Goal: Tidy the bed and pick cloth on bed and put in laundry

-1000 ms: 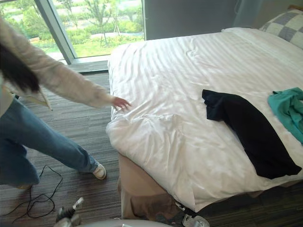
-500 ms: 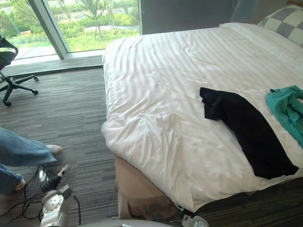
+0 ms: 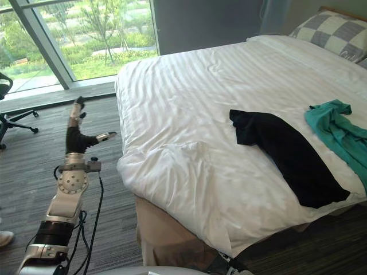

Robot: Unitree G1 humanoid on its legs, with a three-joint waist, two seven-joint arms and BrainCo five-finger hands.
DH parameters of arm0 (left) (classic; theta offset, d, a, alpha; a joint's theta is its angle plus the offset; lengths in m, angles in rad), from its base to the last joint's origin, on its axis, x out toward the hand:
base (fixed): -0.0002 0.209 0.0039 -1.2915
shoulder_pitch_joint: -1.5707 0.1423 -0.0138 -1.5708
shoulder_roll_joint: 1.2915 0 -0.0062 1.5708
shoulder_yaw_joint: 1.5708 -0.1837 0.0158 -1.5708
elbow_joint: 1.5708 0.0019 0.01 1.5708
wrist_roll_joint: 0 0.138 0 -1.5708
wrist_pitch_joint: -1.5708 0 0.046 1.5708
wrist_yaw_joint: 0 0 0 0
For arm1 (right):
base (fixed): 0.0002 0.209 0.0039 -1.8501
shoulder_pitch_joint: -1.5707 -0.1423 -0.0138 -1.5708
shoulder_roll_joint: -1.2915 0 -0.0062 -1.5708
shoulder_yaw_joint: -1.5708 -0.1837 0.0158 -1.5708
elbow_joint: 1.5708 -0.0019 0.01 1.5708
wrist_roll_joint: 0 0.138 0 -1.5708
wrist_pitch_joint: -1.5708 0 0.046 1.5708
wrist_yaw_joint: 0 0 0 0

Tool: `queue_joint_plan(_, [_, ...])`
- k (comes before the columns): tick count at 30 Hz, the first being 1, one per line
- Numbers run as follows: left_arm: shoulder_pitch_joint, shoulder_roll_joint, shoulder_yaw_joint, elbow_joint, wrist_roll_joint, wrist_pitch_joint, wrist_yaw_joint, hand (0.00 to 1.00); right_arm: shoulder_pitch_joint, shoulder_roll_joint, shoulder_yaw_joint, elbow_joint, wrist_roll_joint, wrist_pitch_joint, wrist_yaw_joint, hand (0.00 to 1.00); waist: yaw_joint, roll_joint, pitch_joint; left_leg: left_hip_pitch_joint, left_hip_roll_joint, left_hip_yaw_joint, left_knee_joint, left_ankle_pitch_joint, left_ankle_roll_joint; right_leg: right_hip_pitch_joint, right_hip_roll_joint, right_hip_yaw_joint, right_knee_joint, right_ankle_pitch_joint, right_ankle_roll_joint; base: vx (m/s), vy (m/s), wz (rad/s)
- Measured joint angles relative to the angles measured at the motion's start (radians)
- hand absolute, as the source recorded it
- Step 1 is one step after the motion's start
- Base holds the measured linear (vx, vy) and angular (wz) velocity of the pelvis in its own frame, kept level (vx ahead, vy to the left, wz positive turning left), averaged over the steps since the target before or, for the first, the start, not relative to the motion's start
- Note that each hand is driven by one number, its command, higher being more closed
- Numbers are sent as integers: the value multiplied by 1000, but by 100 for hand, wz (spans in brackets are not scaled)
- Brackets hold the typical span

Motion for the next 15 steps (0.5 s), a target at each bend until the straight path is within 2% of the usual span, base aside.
queue_joint_plan(3, [-57, 15, -112, 21, 36, 21, -94, 0, 17, -2, -16, 0, -1, 0, 1, 0, -18, 6, -6, -2, 19, 27, 0, 6, 2, -31, 18, 45, 19, 5, -8, -76, -35, -25])
queue_joint_plan(5, [-113, 19, -208, 96, 57, 53, -153, 0, 35, -2, -25, -2, -4, 1, 3, 0, -39, 10, -8, -9, 25, 37, 0, 7, 3, -48, 25, 66, 18, 5, -8, -134, -51, -32])
queue_joint_plan(8, [-178, 18, -332, 205, 107, 97, -191, 0, 45, -9, -48, -2, -35, 18, 4, 0, -72, 26, 1, -15, 28, 63, -1, 5, 10, -73, 35, 82, 19, 13, -7, -122, -9, -28])
queue_joint_plan(10, [-214, 11, -405, 270, 136, 151, -212, 0, 72, -10, -59, -4, -41, 27, 6, 0, -96, 26, 12, -8, 39, 86, -1, -2, 5, -88, 40, 107, 19, 19, -5, -178, 13, -32])
queue_joint_plan(13, [-253, -18, -439, 317, 180, 213, -234, 0, 87, -14, -77, -10, -43, 33, 12, 0, -108, 33, 15, -42, 38, 100, -1, -6, 11, -128, 39, 132, 22, 20, 5, -145, 12, -19])
queue_joint_plan(15, [-282, -22, -455, 378, 244, 279, -247, 0, 78, -21, -92, -12, -45, 34, 25, 0, -130, 40, 38, -74, 33, 127, 0, -5, 13, -169, 31, 143, 20, 39, 16, -76, 38, -15])
